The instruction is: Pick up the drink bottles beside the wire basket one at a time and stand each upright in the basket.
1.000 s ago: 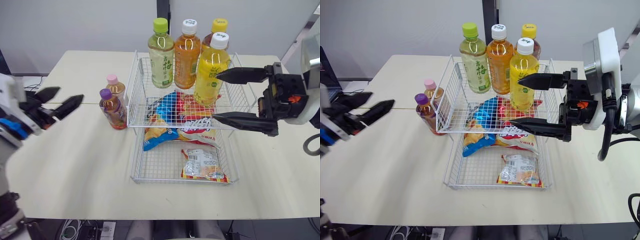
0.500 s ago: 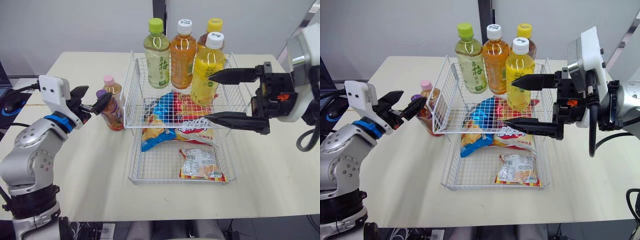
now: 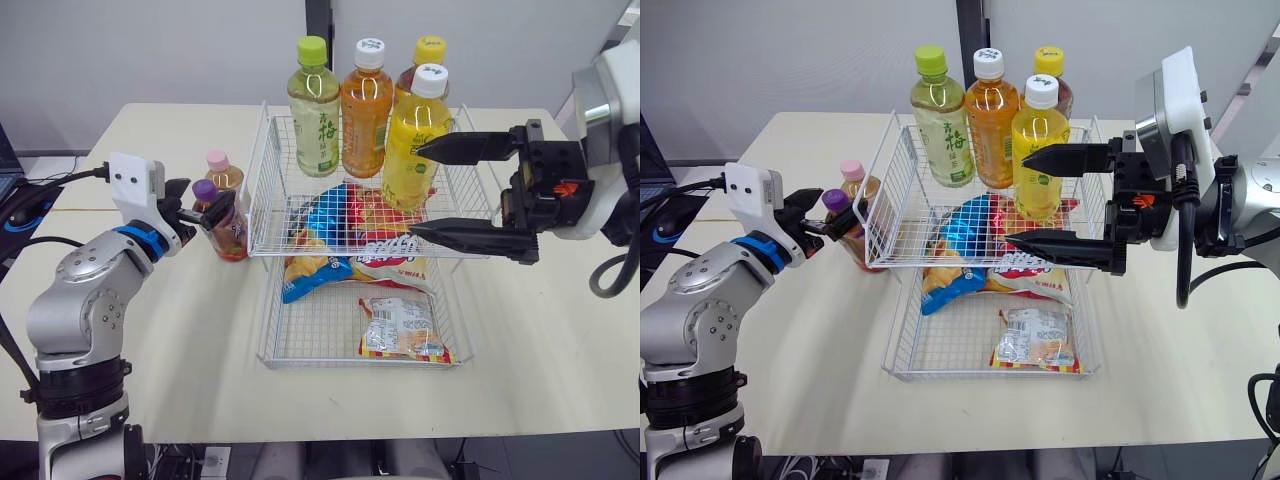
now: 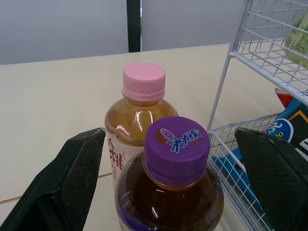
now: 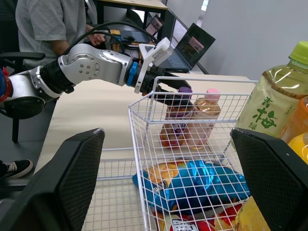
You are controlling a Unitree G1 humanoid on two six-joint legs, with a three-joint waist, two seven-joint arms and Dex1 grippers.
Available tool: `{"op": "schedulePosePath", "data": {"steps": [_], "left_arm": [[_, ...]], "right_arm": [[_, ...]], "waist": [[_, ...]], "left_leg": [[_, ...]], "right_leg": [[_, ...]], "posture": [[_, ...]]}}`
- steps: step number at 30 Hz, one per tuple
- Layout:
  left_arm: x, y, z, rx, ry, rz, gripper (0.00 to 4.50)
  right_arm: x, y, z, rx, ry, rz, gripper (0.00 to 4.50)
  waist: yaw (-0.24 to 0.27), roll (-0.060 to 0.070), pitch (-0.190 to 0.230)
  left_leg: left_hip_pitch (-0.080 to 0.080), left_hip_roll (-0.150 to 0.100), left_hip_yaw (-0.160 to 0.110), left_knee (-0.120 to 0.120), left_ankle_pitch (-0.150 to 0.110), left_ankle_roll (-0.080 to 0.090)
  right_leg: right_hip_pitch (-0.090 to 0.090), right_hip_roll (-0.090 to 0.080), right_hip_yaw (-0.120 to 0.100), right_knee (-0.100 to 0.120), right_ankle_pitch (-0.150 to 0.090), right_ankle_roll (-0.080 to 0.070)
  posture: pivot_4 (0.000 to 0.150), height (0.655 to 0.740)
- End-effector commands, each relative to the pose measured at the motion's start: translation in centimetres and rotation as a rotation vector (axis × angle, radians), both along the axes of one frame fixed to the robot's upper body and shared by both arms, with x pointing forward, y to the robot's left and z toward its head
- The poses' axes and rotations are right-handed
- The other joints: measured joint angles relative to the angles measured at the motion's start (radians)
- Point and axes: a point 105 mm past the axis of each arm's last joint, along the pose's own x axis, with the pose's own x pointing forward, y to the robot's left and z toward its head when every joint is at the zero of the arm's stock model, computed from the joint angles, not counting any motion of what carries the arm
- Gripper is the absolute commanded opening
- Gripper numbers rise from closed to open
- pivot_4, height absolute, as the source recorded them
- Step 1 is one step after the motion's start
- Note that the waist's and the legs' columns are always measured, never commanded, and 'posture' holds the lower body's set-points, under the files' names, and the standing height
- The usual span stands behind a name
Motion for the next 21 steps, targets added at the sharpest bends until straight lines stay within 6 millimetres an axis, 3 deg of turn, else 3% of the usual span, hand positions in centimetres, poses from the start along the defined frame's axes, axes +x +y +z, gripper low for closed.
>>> {"op": "schedulePosePath", "data": {"steps": [1, 8, 15, 21], "left_arm": [[-0.1, 0.2, 1.3, 0.005, -0.050, -0.001, 3.57], [0.2, -0.3, 1.3, 0.004, -0.039, -0.033, 1.37], [-0.2, -0.2, 2.0, 0.014, -0.066, -0.049, 1.35], [-2.6, -0.2, 5.4, 0.071, -0.157, -0.096, 1.35]], "right_arm": [[-0.6, 0.0, 1.0, 0.008, -0.048, 0.015, 4.50], [-0.7, -0.6, 1.0, 0.010, -0.044, 0.010, 4.50], [-0.8, -2.3, 0.6, 0.015, -0.035, -0.004, 4.50], [-0.9, -3.8, 0.1, 0.015, -0.037, -0.019, 4.50]], "waist": [[0.000, 0.000, 0.000], [0.001, 0.000, 0.000], [0.002, 0.000, 0.000], [0.000, 0.000, 0.000]], "left_leg": [[0.000, 0.000, 0.000, 0.000, 0.000, 0.000], [0.000, 0.000, 0.000, 0.000, 0.000, 0.000], [0.000, 0.000, 0.000, 0.000, 0.000, 0.000], [-0.001, 0.000, 0.000, 0.000, 0.000, 0.000]], "right_leg": [[0.000, 0.000, 0.000, 0.000, 0.000, 0.000], [0.000, 0.000, 0.000, 0.000, 0.000, 0.000], [0.000, 0.000, 0.000, 0.000, 0.000, 0.000], [0.000, 0.000, 0.000, -0.001, 0.000, 0.000]], "posture": [[0.150, 0.7400], [0.150, 0.7400], [0.150, 0.7400], [0.150, 0.7400]]}}
